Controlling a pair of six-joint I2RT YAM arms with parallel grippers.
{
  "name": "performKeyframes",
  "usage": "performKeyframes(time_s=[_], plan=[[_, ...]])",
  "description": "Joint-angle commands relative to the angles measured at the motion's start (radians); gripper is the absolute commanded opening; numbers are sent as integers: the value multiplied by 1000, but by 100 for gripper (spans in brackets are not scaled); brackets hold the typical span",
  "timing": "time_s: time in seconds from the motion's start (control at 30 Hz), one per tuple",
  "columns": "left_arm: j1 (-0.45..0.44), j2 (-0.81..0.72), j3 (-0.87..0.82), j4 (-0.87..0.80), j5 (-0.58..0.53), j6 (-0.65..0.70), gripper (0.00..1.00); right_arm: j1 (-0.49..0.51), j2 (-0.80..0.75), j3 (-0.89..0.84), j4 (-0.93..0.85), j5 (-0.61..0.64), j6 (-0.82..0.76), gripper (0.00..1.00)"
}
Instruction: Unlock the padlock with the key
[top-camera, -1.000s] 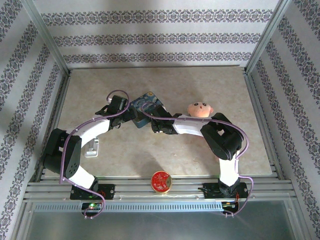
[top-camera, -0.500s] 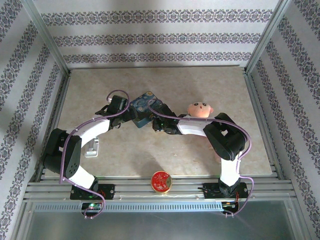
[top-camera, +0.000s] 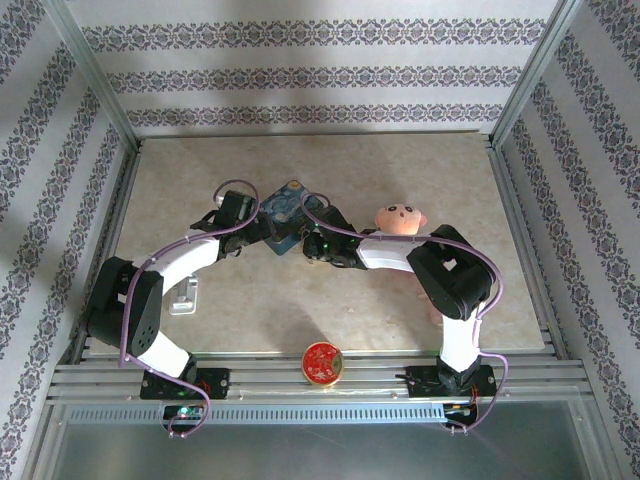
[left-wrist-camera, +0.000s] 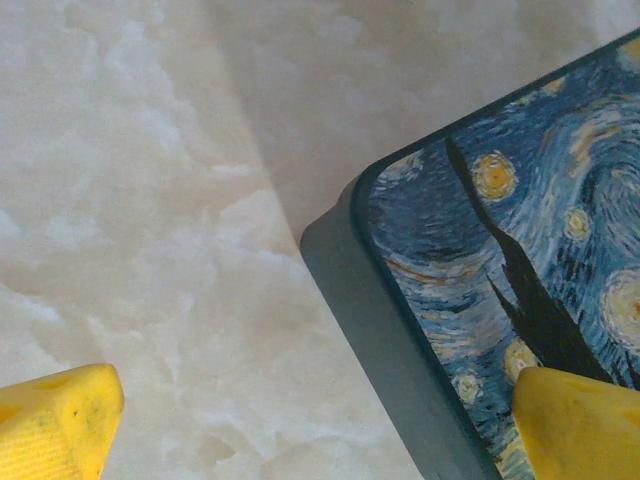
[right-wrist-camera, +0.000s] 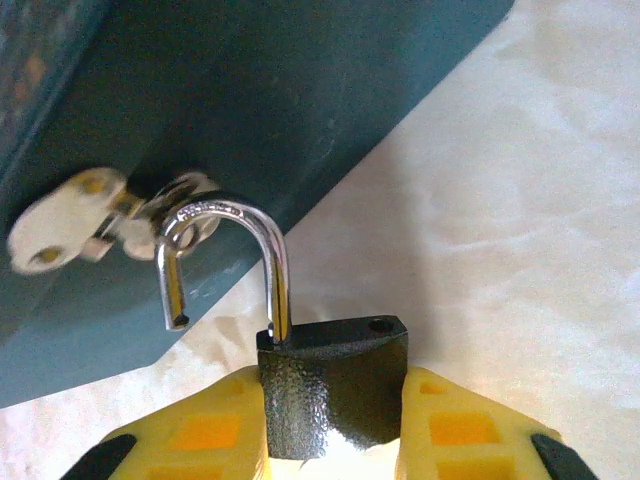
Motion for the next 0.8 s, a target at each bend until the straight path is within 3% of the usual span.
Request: performKeyframes(time_s=[0.0,0.2,0.77], plan=[[-8,-3,-17,-61,6,30,99,-3,-9,-11,115,-55,52,4],[-9,-12,-28,-56,8,30,99,-11,-11,-35,179,-87,102,4],[-9,-28,-53,-46,16,32,99,-32,-37,-107,241,8,228,0]])
